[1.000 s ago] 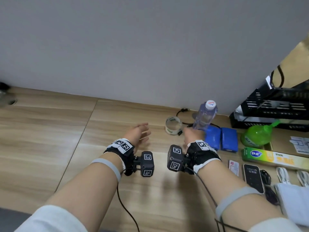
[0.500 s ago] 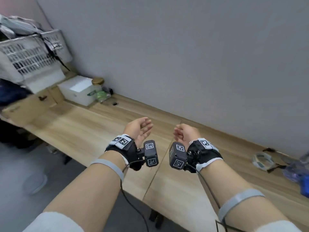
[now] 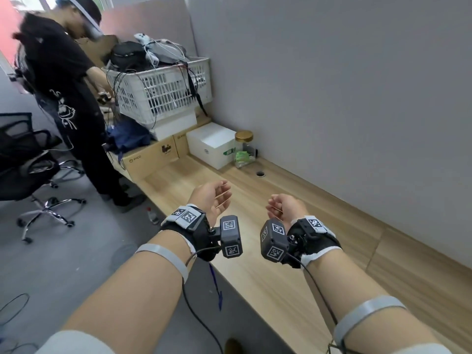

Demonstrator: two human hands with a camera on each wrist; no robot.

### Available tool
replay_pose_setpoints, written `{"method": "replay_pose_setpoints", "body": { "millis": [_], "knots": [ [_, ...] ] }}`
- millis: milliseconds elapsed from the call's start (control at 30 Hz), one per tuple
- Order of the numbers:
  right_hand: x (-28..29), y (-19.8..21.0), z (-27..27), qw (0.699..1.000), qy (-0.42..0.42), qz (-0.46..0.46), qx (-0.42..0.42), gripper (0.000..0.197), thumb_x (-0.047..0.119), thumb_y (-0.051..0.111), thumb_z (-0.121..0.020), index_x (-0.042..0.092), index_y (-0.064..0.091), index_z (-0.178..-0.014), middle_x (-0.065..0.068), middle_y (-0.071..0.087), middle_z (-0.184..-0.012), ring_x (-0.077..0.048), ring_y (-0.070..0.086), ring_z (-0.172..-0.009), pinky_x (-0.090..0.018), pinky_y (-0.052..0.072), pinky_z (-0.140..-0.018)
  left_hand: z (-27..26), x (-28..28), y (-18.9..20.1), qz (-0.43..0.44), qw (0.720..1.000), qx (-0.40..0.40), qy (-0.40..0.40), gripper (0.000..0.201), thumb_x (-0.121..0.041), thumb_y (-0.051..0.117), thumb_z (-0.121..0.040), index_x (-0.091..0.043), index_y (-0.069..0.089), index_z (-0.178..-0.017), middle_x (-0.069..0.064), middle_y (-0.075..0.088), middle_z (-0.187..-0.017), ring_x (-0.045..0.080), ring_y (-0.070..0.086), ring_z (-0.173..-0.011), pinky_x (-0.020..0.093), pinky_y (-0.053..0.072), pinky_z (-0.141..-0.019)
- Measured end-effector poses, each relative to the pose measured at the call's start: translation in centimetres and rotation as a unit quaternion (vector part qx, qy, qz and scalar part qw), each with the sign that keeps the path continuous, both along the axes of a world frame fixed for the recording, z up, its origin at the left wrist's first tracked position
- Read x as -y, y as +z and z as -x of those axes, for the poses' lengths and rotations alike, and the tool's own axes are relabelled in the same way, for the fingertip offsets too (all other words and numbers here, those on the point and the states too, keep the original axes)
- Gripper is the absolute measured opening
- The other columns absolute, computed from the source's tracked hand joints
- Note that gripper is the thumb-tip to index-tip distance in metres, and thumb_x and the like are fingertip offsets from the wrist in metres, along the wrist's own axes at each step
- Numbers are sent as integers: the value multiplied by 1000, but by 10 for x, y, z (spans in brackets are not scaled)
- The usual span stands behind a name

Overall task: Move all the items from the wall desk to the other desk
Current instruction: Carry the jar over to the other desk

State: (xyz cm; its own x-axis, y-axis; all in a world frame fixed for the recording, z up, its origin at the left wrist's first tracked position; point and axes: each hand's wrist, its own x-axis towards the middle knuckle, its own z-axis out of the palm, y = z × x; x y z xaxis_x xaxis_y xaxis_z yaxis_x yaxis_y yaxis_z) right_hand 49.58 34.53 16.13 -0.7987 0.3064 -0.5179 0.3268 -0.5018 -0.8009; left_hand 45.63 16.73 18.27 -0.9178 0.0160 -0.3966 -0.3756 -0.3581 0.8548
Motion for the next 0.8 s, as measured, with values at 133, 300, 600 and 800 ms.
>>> {"method": "replay_pose_setpoints", "body": {
  "millis": [133, 300, 600, 800],
  "knots": [
    [28, -18, 68, 1000, -10, 25, 0, 16, -1, 49, -90, 6, 64, -88, -7, 61, -76, -18, 58, -67, -28, 49, -66, 67, 26, -11, 26, 1000, -2, -1, 12, -12, 56, -96, -11, 66, -92, 0, 67, -78, 15, 63, -70, 26, 52, -64],
    [54, -37, 168, 998, -21, 51, 28, 20, -3, 45, -90, 6, 62, -83, -6, 58, -73, -18, 55, -62, -26, 46, -62, 162, 49, -20, 61, 998, 6, -20, 7, -12, 59, -94, -10, 66, -95, 2, 66, -79, 16, 63, -71, 27, 52, -67],
    [58, -36, 295, 997, -31, 29, 59, 21, 1, 44, -93, 11, 61, -86, -3, 56, -70, -15, 53, -62, -24, 44, -59, 307, 49, -30, 65, 995, 12, -77, 10, -11, 63, -90, -9, 66, -100, 4, 66, -82, 16, 64, -72, 27, 55, -66],
    [40, -54, 346, 994, -66, -31, 80, 10, 5, 55, -90, 11, 61, -85, -3, 59, -71, -15, 57, -60, -23, 45, -55, 400, 11, -48, 123, 972, -18, -201, 16, -5, 62, -91, -6, 62, -107, 8, 64, -90, 16, 61, -74, 25, 54, -64]
  ]
}}
